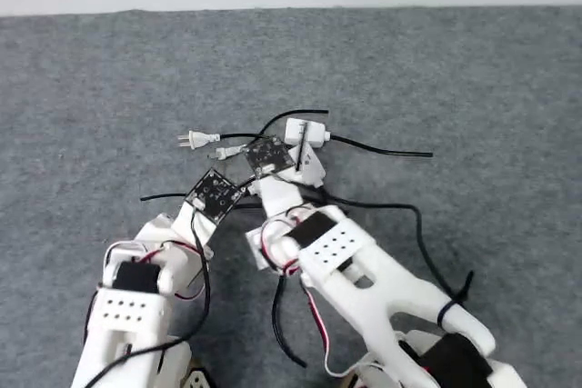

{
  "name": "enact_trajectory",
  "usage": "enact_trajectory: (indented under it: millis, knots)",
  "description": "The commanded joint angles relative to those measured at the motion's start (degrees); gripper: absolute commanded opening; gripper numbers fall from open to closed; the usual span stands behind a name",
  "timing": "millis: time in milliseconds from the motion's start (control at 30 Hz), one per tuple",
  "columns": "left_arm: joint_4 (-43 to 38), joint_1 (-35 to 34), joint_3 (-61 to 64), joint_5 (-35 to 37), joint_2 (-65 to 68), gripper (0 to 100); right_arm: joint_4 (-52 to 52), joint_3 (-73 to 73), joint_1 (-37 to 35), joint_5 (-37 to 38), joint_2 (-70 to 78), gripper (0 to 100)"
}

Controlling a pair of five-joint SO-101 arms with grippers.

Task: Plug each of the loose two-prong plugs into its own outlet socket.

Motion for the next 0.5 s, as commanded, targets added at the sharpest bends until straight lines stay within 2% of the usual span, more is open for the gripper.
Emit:
enact_trajectory:
  millis: [0,200,367,467]
  knots:
    - [-1.2,-0.6,-0.1,0.2,-3.7,1,-0.7,-3.8,-2.2,-2.8,1.5,30.7]
    - [-1.2,-0.6,-0.1,0.2,-3.7,1,-2.7,-7.6,0.6,-2.7,11.1,23.6]
    - [-1.2,-0.4,0.5,0.2,-3.8,1,0.0,-13.2,1.8,1.3,17.0,1.9]
    - [-1.2,-0.4,0.5,0.2,-3.8,1,3.2,-14.2,3.8,2.6,17.2,1.5]
